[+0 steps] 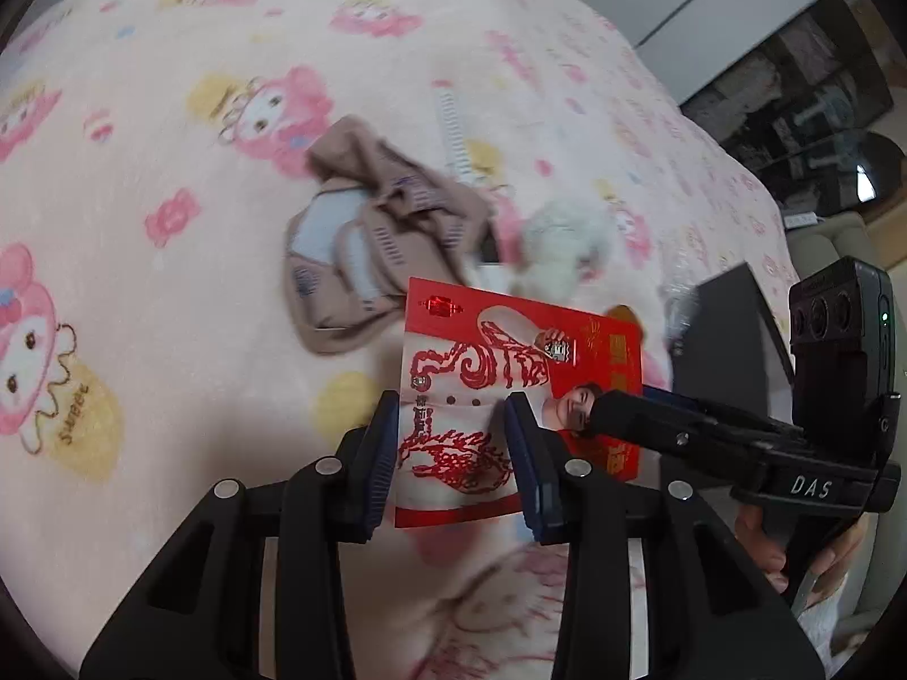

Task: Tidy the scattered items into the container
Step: 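Carry the red envelope over the black box with the left gripper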

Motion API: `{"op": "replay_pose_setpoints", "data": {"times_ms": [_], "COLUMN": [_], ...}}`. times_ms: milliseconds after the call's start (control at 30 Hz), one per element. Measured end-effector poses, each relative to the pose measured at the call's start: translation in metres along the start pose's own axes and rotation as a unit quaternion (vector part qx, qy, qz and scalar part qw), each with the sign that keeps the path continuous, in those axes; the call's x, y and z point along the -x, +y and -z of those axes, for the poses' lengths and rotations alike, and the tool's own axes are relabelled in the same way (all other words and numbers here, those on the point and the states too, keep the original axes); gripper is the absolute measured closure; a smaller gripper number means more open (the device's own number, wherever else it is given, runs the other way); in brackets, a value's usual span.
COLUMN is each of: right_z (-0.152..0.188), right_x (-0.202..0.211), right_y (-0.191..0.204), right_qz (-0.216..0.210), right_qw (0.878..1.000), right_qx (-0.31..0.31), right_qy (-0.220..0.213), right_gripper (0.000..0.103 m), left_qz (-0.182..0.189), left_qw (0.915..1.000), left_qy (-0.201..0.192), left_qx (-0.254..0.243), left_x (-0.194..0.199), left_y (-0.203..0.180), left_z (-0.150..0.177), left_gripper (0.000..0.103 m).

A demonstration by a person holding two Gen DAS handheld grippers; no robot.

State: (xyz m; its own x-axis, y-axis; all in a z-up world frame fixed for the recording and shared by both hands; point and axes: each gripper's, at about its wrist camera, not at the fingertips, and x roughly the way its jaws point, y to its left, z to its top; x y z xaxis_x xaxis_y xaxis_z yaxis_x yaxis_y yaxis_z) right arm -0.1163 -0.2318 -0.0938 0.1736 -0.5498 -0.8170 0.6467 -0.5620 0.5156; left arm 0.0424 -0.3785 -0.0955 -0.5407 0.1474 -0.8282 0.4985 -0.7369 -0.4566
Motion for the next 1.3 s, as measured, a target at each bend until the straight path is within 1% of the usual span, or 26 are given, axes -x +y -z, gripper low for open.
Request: {"op": "replay_pose_setpoints", "data": {"times_ms": [167, 300, 433, 500, 600, 633, 700, 767, 833, 900, 1033, 1133, 1233, 1300], "right_z": [0.023, 0.049, 0.077, 0.098, 0.129, 0.137, 0.148, 0.15, 0.147, 0.139, 0.13, 0.132, 0.138, 0.142], "right_x": [0.069, 0.122, 0.167, 0.195, 0.231, 0.243, 0.259, 0.268, 0.271, 0.268, 0.265, 0.262, 0.256, 0.248], "right_y": [0.005, -0.007, -0.039, -0.061, -0.094, -0.104, -0.128, -0.151, -0.171, -0.189, -0.211, -0.22, -0.225, -0.228], "right_qz": [0.002, 0.028, 0.065, 0.07, 0.081, 0.088, 0.088, 0.088, 0.102, 0.12, 0.153, 0.171, 0.2, 0.215], "right_qw": [0.998, 0.995, 0.989, 0.984, 0.975, 0.971, 0.964, 0.958, 0.955, 0.954, 0.951, 0.948, 0.943, 0.943], "right_qx": [0.004, -0.003, -0.028, -0.052, -0.084, -0.092, -0.118, -0.145, -0.154, -0.157, -0.148, -0.14, -0.133, -0.127], "right_qy": [-0.056, -0.099, -0.132, -0.155, -0.19, -0.201, -0.22, -0.231, -0.23, -0.228, -0.226, -0.227, -0.23, -0.22], "right_gripper": [0.046, 0.046, 0.046, 0.046, 0.046, 0.046, 0.046, 0.046, 0.046, 0.046, 0.046, 0.046, 0.046, 0.046], "left_qz": [0.025, 0.049, 0.079, 0.081, 0.09, 0.097, 0.103, 0.11, 0.109, 0.097, 0.074, 0.065, 0.076, 0.071], "left_qw": [0.9987, 0.9948, 0.9876, 0.9856, 0.9777, 0.9749, 0.9719, 0.9703, 0.9701, 0.9706, 0.9685, 0.9673, 0.9687, 0.9704], "left_qy": [-0.019, -0.025, -0.009, 0.004, 0.016, 0.026, 0.046, 0.056, 0.056, 0.052, 0.051, 0.065, 0.097, 0.111], "left_qx": [-0.041, -0.085, -0.135, -0.148, -0.189, -0.199, -0.207, -0.208, -0.21, -0.214, -0.232, -0.236, -0.216, -0.202], "left_x": [0.033, 0.044, 0.031, 0.022, 0.012, 0.003, -0.014, -0.029, -0.043, -0.056, -0.078, -0.097, -0.119, -0.133], "left_y": [-0.053, -0.109, -0.175, -0.205, -0.255, -0.27, -0.292, -0.311, -0.328, -0.343, -0.364, -0.368, -0.364, -0.361], "left_z": [0.01, 0.017, 0.027, 0.036, 0.054, 0.059, 0.064, 0.067, 0.067, 0.062, 0.051, 0.047, 0.047, 0.05], "left_gripper": [0.067, 0.067, 0.067, 0.067, 0.067, 0.067, 0.067, 0.067, 0.067, 0.067, 0.067, 0.067, 0.067, 0.067]}}
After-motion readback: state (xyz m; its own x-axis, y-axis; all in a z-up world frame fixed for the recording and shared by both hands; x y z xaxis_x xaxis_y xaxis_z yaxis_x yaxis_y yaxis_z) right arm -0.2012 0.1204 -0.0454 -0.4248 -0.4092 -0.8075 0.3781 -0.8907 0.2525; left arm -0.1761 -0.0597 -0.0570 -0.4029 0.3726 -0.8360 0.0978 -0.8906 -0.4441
